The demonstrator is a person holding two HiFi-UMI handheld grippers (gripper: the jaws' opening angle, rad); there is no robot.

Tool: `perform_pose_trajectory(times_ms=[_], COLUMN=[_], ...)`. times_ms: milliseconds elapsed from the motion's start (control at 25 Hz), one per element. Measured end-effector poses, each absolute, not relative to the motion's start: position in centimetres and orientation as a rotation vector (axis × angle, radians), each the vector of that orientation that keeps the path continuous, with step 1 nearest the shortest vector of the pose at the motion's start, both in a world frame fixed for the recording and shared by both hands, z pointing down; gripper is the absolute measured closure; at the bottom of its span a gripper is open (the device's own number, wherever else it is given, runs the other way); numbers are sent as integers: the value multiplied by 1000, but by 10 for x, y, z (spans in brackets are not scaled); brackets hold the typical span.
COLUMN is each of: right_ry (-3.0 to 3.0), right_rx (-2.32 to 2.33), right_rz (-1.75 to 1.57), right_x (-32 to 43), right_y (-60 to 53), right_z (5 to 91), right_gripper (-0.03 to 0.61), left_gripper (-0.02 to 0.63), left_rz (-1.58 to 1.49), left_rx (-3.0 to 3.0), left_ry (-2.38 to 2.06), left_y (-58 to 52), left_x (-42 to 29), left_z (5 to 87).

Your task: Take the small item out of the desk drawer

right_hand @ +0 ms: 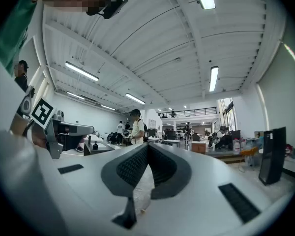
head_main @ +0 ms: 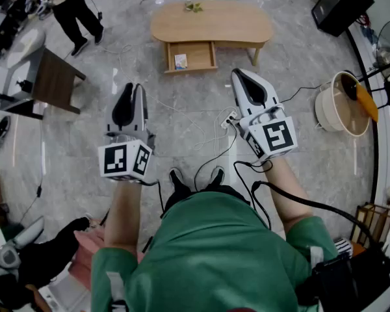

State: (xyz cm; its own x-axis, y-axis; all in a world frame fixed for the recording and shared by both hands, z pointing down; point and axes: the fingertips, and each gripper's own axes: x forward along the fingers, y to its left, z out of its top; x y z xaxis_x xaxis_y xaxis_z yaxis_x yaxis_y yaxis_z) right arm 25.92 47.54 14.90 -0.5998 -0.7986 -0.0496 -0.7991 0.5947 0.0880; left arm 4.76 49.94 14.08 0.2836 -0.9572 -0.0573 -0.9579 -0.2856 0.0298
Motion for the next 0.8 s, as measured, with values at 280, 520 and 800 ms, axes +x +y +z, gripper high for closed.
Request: perform_pose_trajectory(times_ms=[280, 520, 800], right_ry=[2772, 2718, 2648], right_rx=[-1449, -1520, -1642], right_rz=[159, 85, 61], right_x=[226, 196, 146], right_y=[482, 483, 482], right_z=[144, 140, 140], right_gripper=[556, 555, 555], left_gripper=[528, 528, 528], left_rz=[176, 191, 197], left_rx=[-2497, -2499, -2507], left_ry=[1896, 1894, 1857], left_y=[507, 507, 506], left_x=[-3, -59, -133], left_z=[143, 139, 149])
